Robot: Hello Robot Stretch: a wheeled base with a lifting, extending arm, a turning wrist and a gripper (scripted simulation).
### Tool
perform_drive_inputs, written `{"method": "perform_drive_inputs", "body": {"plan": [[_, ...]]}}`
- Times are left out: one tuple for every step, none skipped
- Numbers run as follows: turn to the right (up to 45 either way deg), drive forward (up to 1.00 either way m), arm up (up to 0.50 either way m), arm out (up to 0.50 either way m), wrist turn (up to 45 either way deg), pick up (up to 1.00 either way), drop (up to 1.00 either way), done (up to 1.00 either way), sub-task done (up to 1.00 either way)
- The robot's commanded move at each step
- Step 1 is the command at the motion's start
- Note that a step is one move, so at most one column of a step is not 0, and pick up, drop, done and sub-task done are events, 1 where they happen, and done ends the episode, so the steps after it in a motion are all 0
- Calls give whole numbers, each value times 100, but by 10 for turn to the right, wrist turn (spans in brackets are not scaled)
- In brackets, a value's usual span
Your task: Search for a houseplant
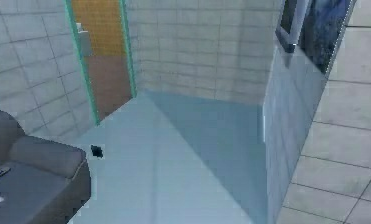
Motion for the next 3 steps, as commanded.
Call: {"method": "perform_drive_inputs", "body": {"plan": [[0, 100, 0, 0, 0, 0, 0, 0, 0], [30, 0, 0, 0, 0, 0, 0, 0, 0], [0, 20, 0, 0, 0, 0, 0, 0, 0]]}}
